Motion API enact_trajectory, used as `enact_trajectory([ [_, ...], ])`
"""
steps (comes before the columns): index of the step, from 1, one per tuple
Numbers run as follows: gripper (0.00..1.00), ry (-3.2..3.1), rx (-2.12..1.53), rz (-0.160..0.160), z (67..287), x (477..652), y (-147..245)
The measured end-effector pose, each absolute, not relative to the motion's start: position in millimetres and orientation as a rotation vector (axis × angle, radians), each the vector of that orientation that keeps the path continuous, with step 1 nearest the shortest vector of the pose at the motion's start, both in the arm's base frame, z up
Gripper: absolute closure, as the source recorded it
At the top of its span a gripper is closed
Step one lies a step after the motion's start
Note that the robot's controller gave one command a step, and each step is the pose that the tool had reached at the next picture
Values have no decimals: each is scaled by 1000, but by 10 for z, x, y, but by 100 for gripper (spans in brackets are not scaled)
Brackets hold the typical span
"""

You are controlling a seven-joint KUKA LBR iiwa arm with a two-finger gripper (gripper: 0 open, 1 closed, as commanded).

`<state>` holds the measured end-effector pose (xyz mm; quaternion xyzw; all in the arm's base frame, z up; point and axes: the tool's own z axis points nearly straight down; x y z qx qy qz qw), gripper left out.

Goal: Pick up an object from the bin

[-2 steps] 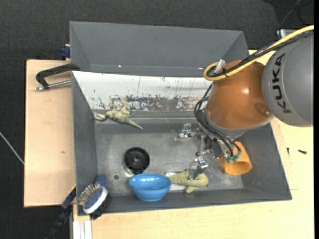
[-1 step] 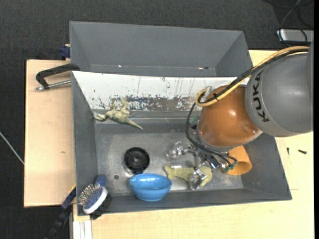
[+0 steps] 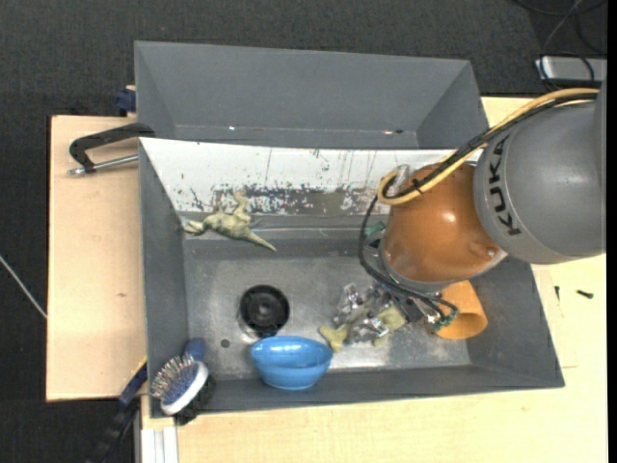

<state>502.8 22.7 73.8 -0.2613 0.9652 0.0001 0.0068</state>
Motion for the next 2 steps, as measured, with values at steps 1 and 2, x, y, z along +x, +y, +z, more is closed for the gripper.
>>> enact_trajectory([
  [1, 100, 2989, -921, -3, 2168, 5068, 316],
  [2, 100, 2818, -1370, -1, 2350, 4976, 523],
])
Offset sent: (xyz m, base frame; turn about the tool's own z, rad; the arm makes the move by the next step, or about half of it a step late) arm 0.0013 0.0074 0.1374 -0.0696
